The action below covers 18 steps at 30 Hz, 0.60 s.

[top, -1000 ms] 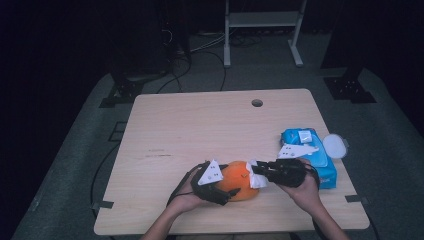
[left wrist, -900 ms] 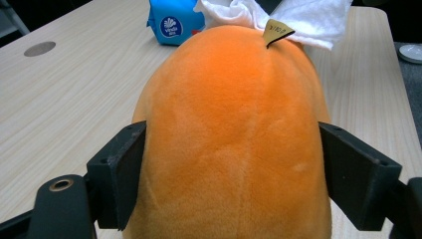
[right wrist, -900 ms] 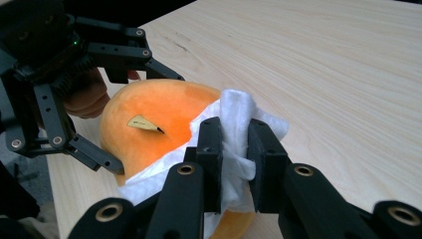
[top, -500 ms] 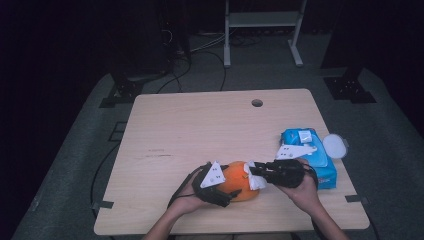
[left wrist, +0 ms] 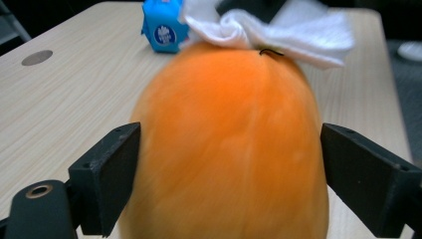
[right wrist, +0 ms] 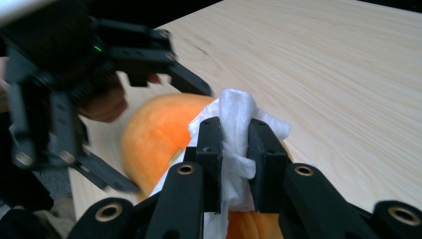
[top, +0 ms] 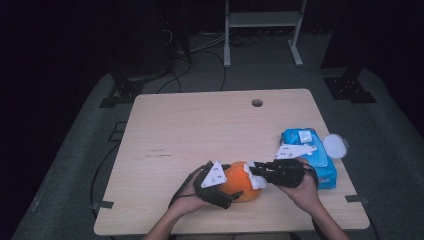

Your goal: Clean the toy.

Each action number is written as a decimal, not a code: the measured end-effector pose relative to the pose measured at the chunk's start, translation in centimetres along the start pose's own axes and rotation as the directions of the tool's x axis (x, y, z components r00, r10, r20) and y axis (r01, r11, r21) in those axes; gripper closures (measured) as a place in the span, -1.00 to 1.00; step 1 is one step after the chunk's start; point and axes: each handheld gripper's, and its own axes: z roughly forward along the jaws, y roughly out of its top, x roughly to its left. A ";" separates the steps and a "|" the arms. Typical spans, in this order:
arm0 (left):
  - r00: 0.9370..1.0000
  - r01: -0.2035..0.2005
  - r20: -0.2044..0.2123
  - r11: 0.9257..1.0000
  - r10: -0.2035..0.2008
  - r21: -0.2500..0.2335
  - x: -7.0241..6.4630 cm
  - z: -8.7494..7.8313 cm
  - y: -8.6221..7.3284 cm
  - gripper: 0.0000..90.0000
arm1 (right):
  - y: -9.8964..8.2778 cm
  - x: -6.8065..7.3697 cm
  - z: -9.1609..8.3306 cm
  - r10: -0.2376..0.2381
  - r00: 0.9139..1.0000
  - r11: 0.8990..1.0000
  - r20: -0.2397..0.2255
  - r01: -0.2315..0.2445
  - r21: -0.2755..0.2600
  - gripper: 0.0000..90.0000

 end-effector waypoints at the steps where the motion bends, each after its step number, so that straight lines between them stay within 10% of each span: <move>1: 1.000 0.022 0.002 1.000 -0.022 -0.007 0.2 -0.1 0.0 -0.73 | -0.2 -0.4 -0.2 0.015 1.000 1.000 0.002 -0.015 -0.003 0.70; 7: 1.000 -0.002 -0.024 1.000 0.002 0.006 -0.3 0.2 0.1 -0.53 | -0.3 -1.1 -0.9 0.041 0.999 0.999 0.030 -0.041 -0.001 0.70; 10: 0.999 -0.014 -0.029 1.000 0.014 0.001 -0.6 0.4 0.2 -0.52 | 0.5 -0.2 -1.1 0.044 0.998 0.999 -0.037 -0.045 -0.030 0.70; 14: 1.000 -0.014 -0.025 1.000 0.014 0.006 -0.6 0.3 0.2 -0.61 | 1.0 1.8 -0.2 -0.055 0.998 0.998 -0.024 0.055 0.013 0.70; 18: 0.997 0.072 0.007 0.997 -0.072 -0.015 0.3 0.1 -0.2 -0.75 | 0.4 0.8 0.0 -0.013 0.999 1.000 -0.041 0.013 0.011 0.70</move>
